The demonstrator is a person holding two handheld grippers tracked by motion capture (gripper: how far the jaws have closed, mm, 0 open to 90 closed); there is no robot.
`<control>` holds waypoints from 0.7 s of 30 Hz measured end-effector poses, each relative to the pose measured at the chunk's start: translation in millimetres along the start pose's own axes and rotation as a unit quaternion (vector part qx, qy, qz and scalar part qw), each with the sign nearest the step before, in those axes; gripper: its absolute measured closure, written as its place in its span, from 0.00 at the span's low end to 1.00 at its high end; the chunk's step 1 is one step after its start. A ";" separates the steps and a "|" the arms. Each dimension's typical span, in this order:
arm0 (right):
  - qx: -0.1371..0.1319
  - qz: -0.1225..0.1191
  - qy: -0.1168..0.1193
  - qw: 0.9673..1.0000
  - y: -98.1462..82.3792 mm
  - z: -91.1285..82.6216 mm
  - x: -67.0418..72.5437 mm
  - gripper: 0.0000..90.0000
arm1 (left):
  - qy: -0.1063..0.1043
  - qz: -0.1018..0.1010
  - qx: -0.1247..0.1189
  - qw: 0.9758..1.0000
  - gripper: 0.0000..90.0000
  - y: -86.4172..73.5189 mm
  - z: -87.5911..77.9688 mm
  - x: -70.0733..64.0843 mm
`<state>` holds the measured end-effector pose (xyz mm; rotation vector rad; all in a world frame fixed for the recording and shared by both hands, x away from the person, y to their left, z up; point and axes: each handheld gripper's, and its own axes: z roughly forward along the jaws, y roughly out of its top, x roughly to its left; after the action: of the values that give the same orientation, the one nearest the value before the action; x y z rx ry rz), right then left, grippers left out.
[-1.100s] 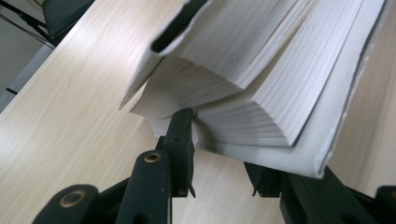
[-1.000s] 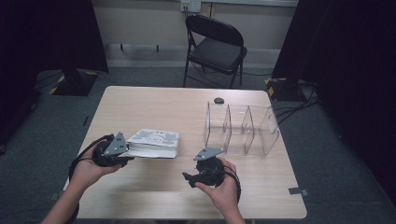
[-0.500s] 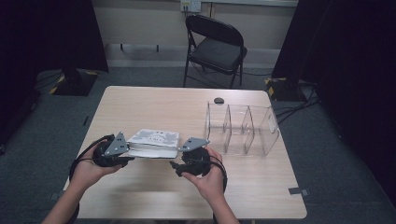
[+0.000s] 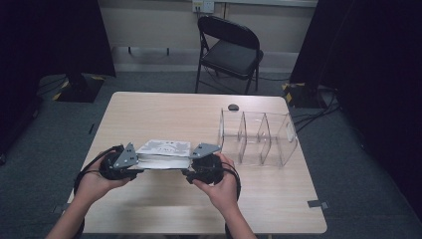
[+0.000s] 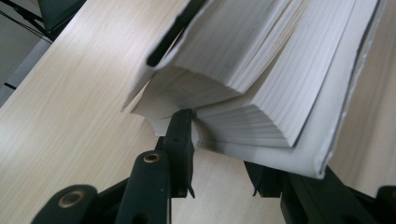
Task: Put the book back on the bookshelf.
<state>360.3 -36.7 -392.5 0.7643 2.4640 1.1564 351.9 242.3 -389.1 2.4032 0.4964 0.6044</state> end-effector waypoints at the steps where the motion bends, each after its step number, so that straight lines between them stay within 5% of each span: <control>1: -0.001 0.000 0.001 1.000 0.1 -2.3 0.6 0.51 | -0.003 0.002 0.003 1.000 0.72 1.4 -2.9 -1.3; 5: -0.018 0.026 0.029 0.999 3.4 -12.8 1.5 0.54 | -0.006 -0.016 -0.002 1.000 0.76 2.2 -14.0 0.9; 9: -0.021 0.024 0.020 0.999 9.8 -9.9 0.3 0.49 | -0.008 -0.025 0.006 1.000 0.76 6.9 -14.4 5.7; 12: -0.028 0.047 0.021 0.998 7.7 -4.1 -3.8 0.42 | -0.010 -0.023 0.011 1.000 0.77 10.0 -14.2 7.8; 21: 0.035 0.083 0.003 0.996 -55.7 9.0 -16.6 0.30 | -0.017 -0.032 0.019 0.999 0.77 12.4 -14.6 13.9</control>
<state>359.6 -70.5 -440.6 1.0033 2.4966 1.1358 358.2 246.4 -366.7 2.4191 0.5738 0.5291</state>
